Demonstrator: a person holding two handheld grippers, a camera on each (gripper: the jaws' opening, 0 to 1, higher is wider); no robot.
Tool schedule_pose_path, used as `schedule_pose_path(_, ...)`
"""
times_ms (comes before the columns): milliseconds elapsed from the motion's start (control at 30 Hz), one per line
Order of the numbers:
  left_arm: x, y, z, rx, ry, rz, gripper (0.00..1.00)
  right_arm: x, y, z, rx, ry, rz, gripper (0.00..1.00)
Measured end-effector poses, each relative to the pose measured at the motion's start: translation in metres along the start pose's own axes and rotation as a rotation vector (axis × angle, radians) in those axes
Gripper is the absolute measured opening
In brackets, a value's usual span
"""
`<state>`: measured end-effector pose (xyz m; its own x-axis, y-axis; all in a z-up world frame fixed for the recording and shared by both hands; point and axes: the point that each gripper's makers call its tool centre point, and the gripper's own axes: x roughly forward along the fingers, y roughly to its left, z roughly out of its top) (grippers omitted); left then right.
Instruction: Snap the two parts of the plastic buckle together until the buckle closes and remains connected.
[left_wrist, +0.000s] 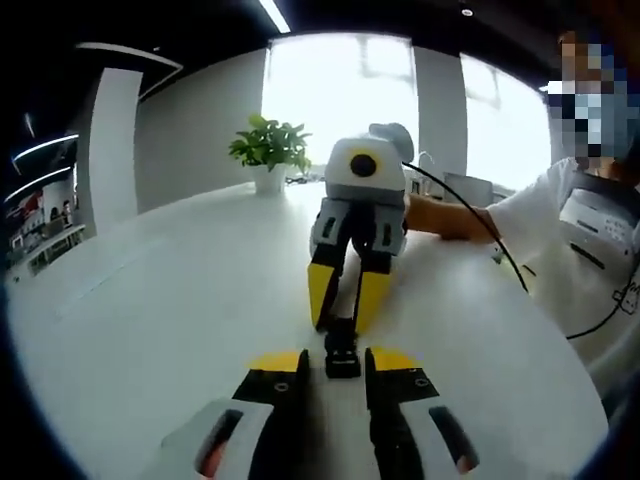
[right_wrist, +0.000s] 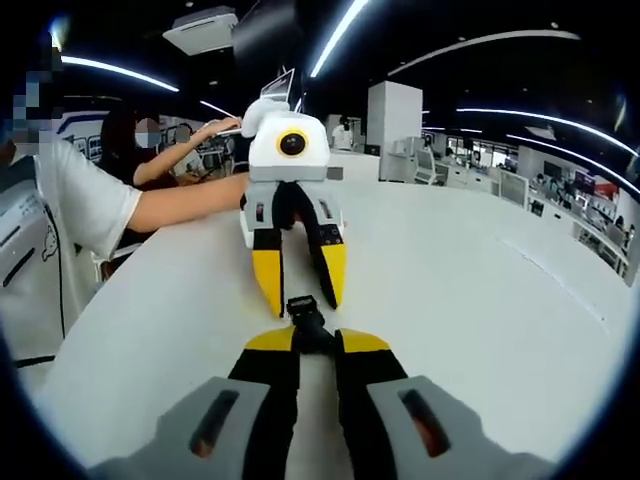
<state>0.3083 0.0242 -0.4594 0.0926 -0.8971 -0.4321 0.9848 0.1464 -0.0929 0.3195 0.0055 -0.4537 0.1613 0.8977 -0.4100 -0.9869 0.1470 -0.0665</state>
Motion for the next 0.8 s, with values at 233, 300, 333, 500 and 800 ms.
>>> schedule_pose_path(233,-0.0064,-0.001,-0.0028,-0.027,0.002,0.018,0.26,-0.0022,-0.0006,-0.0011,0.009,-0.013,0.021,0.22)
schedule_pose_path(300,-0.0061,-0.001,-0.0033,-0.012,0.008,0.032,0.25,-0.0022,-0.0011,-0.001,0.008,-0.017,0.025,0.21)
schedule_pose_path(333,-0.0062,-0.0005,-0.0034,-0.007,0.01,0.036,0.24,-0.0023,-0.0011,-0.001,0.009,-0.018,0.026,0.2)
schedule_pose_path(500,-0.0063,0.0066,-0.0037,0.008,0.011,0.072,0.21,-0.0038,0.0012,-0.0014,0.006,-0.002,0.031,0.18)
schedule_pose_path(800,-0.0058,0.0059,-0.0033,0.008,0.007,0.065,0.18,-0.0043,0.0013,-0.0018,0.004,0.007,0.028,0.13)
